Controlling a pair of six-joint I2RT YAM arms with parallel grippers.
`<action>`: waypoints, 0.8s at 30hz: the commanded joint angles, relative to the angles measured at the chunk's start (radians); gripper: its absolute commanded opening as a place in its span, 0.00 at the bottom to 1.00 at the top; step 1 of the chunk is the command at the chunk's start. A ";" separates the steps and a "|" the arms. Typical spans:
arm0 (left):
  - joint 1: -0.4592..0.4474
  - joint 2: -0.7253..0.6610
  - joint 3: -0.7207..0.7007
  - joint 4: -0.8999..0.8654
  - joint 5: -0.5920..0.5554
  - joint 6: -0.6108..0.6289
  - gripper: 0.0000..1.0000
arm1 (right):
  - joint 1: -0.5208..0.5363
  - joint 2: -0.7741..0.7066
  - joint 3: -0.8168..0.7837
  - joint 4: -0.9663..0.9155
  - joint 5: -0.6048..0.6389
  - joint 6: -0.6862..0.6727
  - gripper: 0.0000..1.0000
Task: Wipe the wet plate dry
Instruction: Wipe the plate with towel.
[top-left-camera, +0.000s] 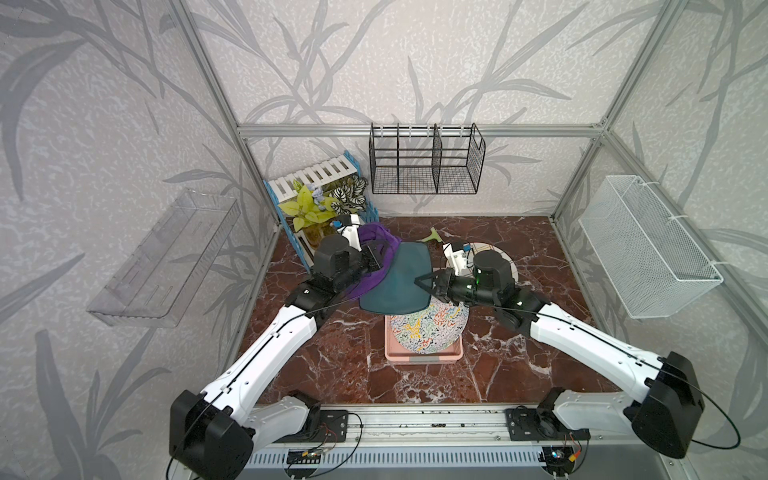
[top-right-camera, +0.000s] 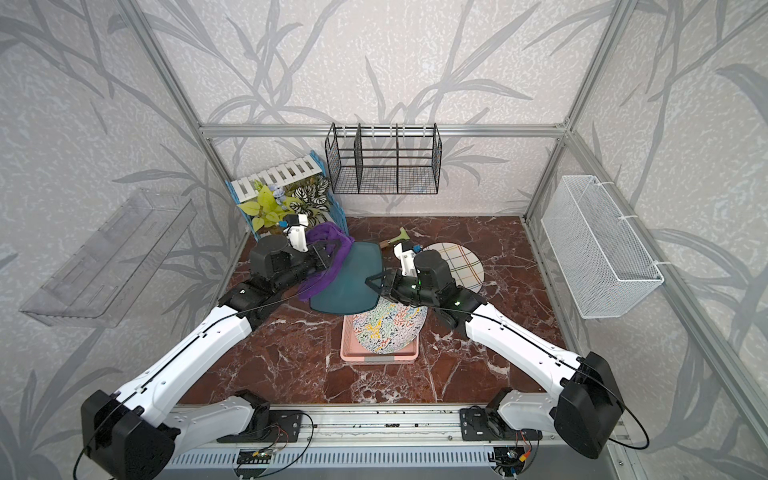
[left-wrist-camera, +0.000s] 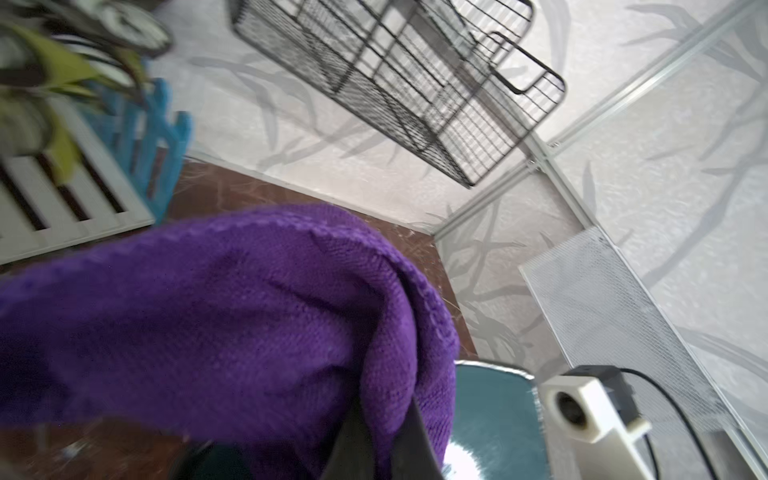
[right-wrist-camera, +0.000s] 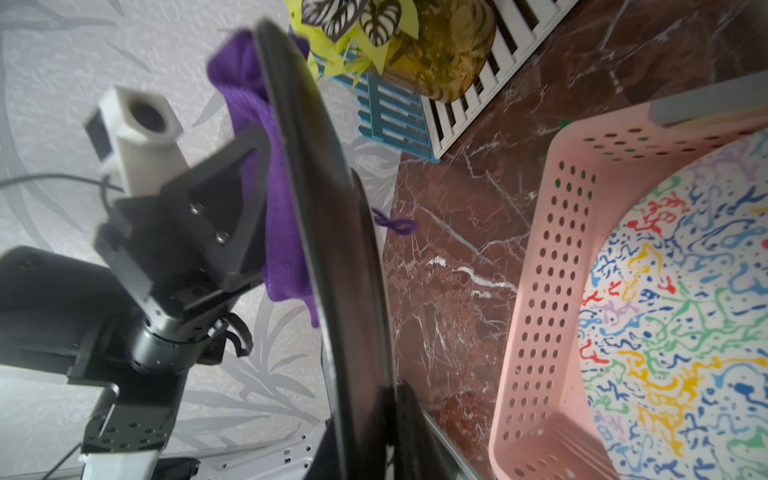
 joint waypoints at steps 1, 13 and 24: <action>-0.145 0.085 -0.008 0.013 0.094 0.080 0.00 | -0.016 -0.085 0.103 0.237 -0.051 -0.067 0.00; -0.075 -0.032 -0.116 0.104 0.105 0.034 0.00 | -0.084 -0.170 0.022 0.240 -0.079 -0.002 0.00; -0.140 -0.022 -0.120 0.263 0.103 -0.083 0.00 | -0.251 -0.151 0.062 0.394 -0.044 0.125 0.00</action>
